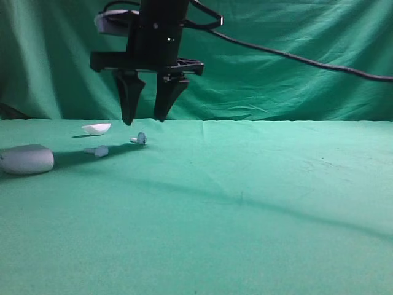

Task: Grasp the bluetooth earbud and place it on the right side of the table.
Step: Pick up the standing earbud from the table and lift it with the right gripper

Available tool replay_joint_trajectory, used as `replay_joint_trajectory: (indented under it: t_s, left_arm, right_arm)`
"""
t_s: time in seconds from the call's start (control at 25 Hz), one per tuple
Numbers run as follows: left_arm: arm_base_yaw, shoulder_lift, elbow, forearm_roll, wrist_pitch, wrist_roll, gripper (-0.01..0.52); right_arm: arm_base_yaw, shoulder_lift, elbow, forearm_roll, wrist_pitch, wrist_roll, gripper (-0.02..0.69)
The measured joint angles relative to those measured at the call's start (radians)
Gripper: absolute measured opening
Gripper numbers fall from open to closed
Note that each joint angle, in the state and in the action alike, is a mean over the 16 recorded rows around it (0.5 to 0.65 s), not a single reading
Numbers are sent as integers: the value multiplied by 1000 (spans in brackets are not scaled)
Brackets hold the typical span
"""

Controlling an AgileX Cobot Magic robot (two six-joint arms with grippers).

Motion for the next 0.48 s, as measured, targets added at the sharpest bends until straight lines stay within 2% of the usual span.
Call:
replay_joint_trajectory:
  t_s: [0.48]
  left_arm:
    - [0,0,0,0,0,0,0]
  right_arm:
    - [7,159,-136,-33,-20,51,383]
